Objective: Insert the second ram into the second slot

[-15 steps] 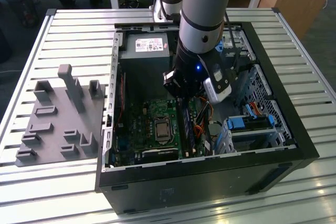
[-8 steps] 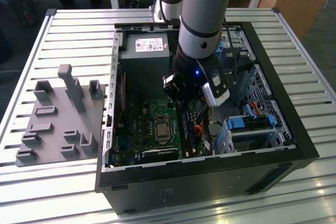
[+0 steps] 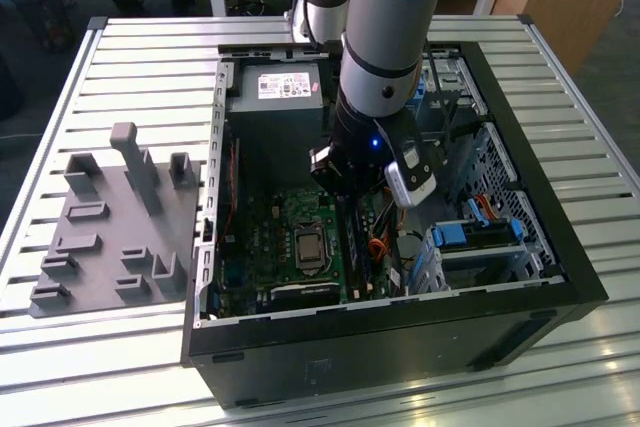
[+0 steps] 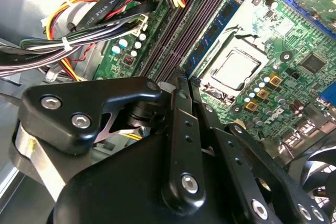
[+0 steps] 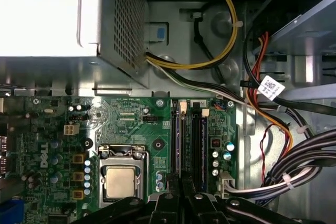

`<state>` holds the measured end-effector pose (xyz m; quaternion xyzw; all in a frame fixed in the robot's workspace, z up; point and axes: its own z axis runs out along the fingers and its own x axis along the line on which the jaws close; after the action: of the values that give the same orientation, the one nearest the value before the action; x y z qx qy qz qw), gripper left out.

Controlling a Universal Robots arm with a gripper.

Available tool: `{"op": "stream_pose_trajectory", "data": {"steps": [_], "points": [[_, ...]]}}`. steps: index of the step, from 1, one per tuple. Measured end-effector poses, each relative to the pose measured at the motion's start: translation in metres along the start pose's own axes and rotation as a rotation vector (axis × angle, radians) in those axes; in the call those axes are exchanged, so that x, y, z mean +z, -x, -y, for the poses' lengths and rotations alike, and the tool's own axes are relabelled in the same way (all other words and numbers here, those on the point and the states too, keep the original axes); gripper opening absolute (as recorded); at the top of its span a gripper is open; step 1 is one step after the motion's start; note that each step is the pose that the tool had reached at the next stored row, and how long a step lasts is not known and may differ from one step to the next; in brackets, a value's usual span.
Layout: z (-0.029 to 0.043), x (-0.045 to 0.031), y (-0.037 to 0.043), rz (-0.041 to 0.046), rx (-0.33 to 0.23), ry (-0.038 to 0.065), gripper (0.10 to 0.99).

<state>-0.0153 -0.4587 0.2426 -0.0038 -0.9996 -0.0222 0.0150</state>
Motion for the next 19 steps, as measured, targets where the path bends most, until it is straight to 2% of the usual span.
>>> {"op": "stream_pose_trajectory", "data": {"steps": [5,15,19], "points": [[0.0002,0.003,0.0001,-0.0004,-0.002,0.0,0.137],[0.0009,0.0165,0.0005,-0.0021,-0.001,0.0,0.137],[0.0011,0.0181,0.0007,-0.0023,-0.001,0.0,0.137]]}}
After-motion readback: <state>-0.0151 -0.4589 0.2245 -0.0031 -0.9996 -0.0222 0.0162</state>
